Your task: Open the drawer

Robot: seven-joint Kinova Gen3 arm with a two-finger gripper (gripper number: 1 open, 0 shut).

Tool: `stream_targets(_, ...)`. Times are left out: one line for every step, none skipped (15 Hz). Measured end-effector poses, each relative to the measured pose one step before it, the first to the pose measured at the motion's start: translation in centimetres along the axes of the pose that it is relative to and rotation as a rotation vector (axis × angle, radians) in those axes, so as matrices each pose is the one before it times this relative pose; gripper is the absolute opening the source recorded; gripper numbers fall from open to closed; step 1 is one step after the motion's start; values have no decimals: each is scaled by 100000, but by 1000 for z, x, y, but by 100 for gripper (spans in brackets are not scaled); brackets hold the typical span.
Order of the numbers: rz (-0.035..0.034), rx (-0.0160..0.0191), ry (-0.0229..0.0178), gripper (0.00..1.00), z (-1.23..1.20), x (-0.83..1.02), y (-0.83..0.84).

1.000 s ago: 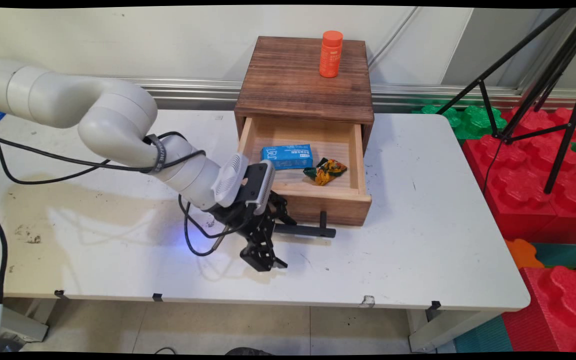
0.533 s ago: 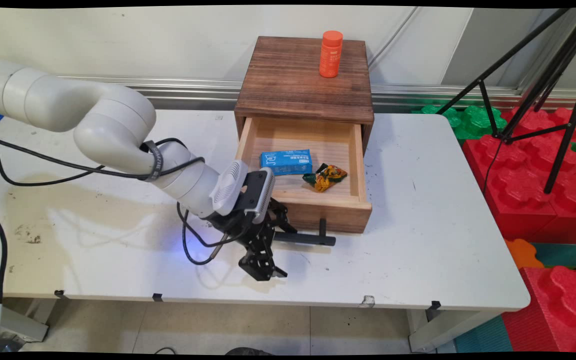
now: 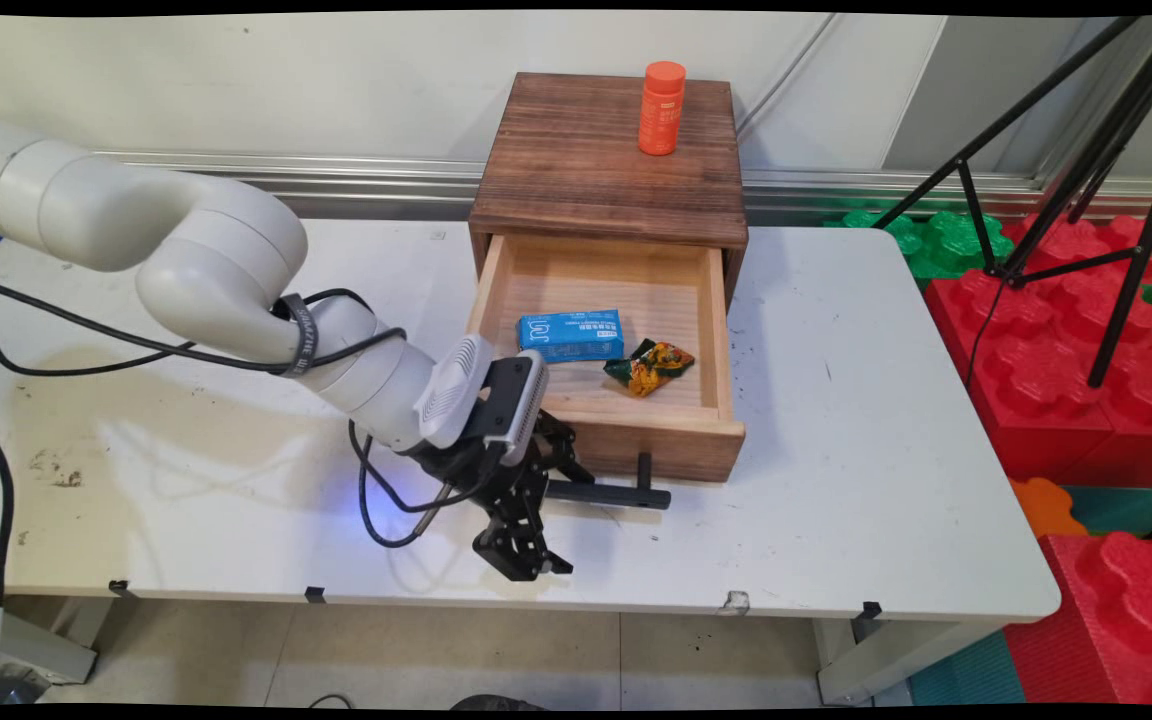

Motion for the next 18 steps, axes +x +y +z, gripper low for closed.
stream_targets(106, -181, 35, 100, 2, 5, 139)
stream_targets(127, -188, 37, 100, 3, 8, 148)
stream_targets(91, -135, 48, 100, 10, 11, 86)
stream_targets(132, -159, 30, 100, 4, -4, 130)
stream_targets(46, -77, 6, 100, -5, -8, 96)
stream_targets(116, -111, 61, 100, 4, 2, 102)
stream_targets(187, -169, 36, 100, 8, 17, 128)
stream_targets(56, -99, 11, 100, 4, 0, 78)
stream_targets(66, -64, 38, 100, -10, -3, 92)
stream_targets(147, -192, 48, 100, 5, 16, 153)
stream_targets(125, -161, 29, 100, -5, 4, 145)
stream_targets(5, -112, 43, 100, -8, -4, 112)
stream_targets(99, -111, 3, 100, -5, 5, 106)
stream_targets(69, -94, 21, 100, -7, 2, 93)
stream_targets(34, -73, 16, 100, -12, -2, 93)
stream_targets(93, -5, 38, 100, -19, -8, 89)
stream_targets(53, 5, 15, 100, -16, -8, 77)
stream_targets(155, 113, -4, 100, -20, -7, 50)
